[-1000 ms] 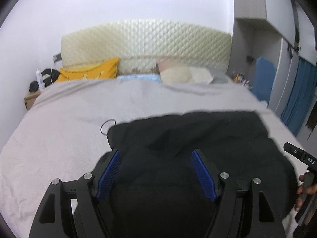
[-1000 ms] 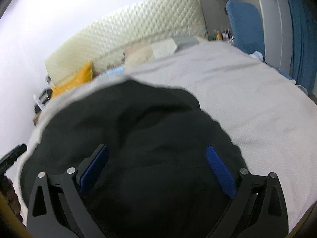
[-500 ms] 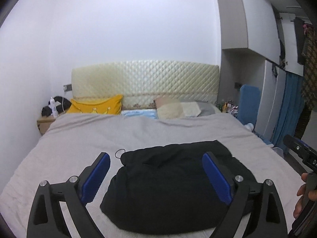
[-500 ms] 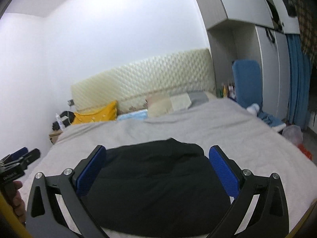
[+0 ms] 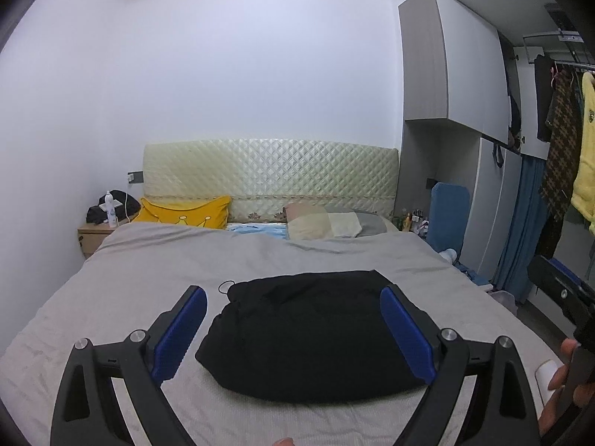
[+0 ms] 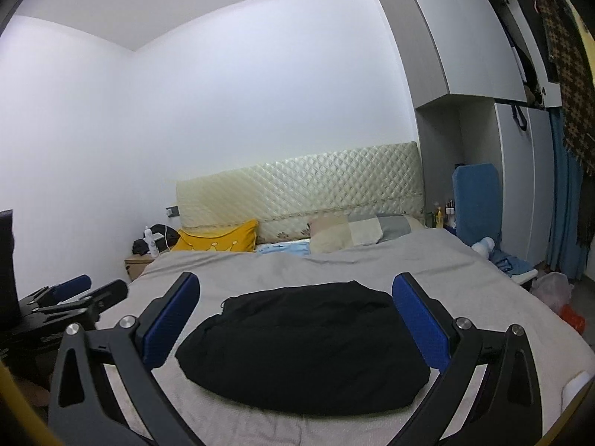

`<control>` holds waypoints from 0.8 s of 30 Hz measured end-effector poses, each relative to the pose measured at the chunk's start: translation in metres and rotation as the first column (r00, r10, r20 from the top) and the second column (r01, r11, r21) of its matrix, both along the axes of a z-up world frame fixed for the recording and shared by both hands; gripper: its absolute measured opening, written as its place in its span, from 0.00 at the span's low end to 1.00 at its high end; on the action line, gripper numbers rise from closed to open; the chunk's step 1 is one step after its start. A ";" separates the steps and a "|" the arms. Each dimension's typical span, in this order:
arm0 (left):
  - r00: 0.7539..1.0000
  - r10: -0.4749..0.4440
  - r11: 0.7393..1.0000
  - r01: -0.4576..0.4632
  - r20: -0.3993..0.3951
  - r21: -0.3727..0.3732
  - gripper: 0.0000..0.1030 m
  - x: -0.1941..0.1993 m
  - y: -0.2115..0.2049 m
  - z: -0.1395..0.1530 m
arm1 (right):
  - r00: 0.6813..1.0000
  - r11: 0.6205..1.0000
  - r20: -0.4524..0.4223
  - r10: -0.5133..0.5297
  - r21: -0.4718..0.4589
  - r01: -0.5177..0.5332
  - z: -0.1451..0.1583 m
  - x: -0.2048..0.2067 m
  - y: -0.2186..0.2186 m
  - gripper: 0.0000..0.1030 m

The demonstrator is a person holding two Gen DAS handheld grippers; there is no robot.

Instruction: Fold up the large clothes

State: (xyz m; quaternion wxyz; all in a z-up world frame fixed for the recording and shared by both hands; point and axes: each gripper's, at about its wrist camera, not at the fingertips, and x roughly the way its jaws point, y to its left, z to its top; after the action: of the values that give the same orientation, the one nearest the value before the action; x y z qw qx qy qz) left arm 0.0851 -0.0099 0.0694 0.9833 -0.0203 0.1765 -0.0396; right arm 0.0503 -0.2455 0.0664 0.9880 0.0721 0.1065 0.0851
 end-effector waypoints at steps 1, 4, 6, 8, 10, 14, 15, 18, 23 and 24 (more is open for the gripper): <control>1.000 -0.002 1.000 0.002 -0.006 -0.006 0.92 -0.004 0.001 -0.002 | 1.000 1.000 -0.003 0.004 0.004 -0.004 -0.002 -0.006 0.001 1.00; 1.000 0.008 1.000 -0.008 -0.026 -0.016 0.92 -0.013 0.003 -0.011 | 1.000 1.000 -0.019 0.018 -0.008 -0.019 -0.012 -0.017 0.007 1.00; 0.999 0.028 1.000 -0.028 -0.040 -0.009 0.92 -0.018 0.005 -0.017 | 0.999 1.000 -0.031 0.023 -0.007 -0.023 -0.021 -0.025 0.008 1.00; 0.998 0.027 1.000 -0.027 -0.053 0.001 0.92 -0.024 0.005 -0.024 | 0.998 0.999 -0.053 0.032 0.005 -0.032 -0.033 -0.031 0.010 1.00; 0.998 0.024 1.000 -0.023 -0.066 0.012 0.92 -0.027 0.005 -0.030 | 0.997 0.999 -0.073 0.035 0.002 -0.035 -0.044 -0.032 0.013 1.00; 0.996 0.027 0.998 -0.023 -0.081 0.051 0.92 -0.030 0.002 -0.040 | 0.993 1.000 -0.115 0.016 -0.025 -0.019 -0.058 -0.031 0.016 1.00; 0.996 0.027 0.998 -0.023 -0.089 0.052 0.92 -0.029 0.002 -0.043 | 0.992 1.000 -0.122 0.015 -0.026 -0.018 -0.062 -0.030 0.016 1.00; 0.992 0.008 0.999 -0.003 -0.123 0.041 0.92 -0.023 0.003 -0.053 | 0.989 0.999 -0.145 0.004 -0.033 -0.009 -0.069 -0.030 0.017 1.00; 0.988 0.008 0.999 -0.002 -0.154 0.042 0.92 -0.013 0.004 -0.066 | 0.987 0.998 -0.157 -0.019 -0.066 0.009 -0.077 -0.031 0.022 1.00; 0.987 0.004 0.999 0.002 -0.158 0.042 0.92 -0.012 0.003 -0.068 | 0.987 0.997 -0.158 -0.026 -0.075 0.014 -0.078 -0.031 0.023 1.00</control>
State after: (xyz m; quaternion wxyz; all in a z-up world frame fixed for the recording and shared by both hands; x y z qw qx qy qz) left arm 0.0733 -0.0065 0.0015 0.9664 -0.0027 0.2549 -0.0336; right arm 0.0188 -0.2222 -0.0114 0.9792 0.0433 0.1874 0.0653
